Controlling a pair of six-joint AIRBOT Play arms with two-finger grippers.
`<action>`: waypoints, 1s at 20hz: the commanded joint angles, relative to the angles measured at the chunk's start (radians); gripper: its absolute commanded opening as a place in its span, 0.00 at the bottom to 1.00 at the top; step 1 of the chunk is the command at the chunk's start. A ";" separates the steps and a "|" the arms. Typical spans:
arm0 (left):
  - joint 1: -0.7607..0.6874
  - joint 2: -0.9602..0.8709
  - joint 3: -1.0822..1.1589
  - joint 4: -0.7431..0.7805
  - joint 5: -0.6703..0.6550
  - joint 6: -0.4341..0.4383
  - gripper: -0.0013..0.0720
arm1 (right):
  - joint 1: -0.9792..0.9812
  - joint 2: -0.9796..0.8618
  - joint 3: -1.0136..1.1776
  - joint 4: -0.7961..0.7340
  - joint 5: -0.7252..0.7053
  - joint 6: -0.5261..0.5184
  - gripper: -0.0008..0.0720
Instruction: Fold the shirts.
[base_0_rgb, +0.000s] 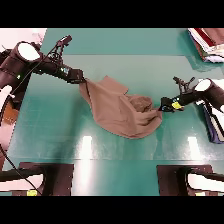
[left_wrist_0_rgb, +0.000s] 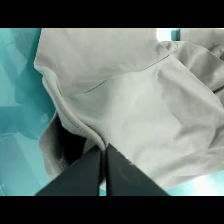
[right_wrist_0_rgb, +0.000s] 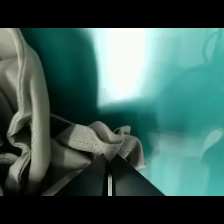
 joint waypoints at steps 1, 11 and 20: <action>0.001 0.027 0.002 0.027 0.011 -0.040 0.06 | 0.015 -0.004 0.060 -0.077 -0.001 -0.001 0.03; 0.001 0.468 0.330 0.208 0.082 -0.123 0.06 | -0.158 0.532 0.409 -0.222 0.013 0.000 0.03; 0.001 0.550 0.486 0.219 0.063 -0.172 0.06 | -0.282 0.782 0.493 -0.216 0.071 0.003 0.03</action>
